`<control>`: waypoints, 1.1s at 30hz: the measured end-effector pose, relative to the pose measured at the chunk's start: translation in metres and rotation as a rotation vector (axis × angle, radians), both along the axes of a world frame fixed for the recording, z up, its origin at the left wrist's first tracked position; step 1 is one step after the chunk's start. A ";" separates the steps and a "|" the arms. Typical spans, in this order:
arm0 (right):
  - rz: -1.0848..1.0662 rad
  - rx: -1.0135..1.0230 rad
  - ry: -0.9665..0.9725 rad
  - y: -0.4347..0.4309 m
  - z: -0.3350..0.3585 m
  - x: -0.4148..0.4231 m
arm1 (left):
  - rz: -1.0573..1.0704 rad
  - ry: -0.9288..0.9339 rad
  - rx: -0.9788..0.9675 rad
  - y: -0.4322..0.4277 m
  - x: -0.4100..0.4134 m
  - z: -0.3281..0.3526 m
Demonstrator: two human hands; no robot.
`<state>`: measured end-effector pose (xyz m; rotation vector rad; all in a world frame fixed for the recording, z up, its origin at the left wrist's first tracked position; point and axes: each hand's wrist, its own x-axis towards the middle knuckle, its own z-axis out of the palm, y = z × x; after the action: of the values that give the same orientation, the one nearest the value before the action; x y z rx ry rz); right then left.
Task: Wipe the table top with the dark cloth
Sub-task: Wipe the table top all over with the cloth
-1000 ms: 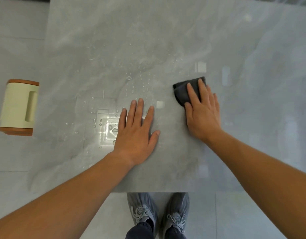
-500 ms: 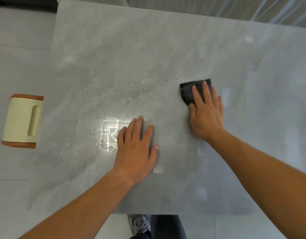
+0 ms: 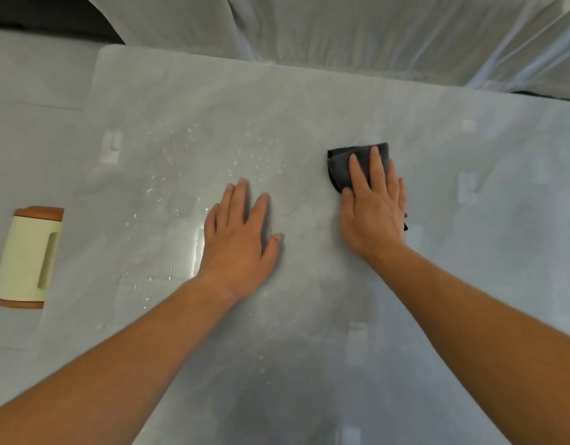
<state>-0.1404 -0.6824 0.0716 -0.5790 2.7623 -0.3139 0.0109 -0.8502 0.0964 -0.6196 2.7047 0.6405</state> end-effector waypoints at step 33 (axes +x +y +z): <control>0.134 -0.069 0.082 -0.096 -0.003 -0.072 | -0.034 0.007 -0.098 -0.011 -0.021 -0.017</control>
<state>-0.2126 -0.7781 0.0683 -0.8077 2.7815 -0.3636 -0.0104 -0.8609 0.0797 -0.5949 2.7601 0.5057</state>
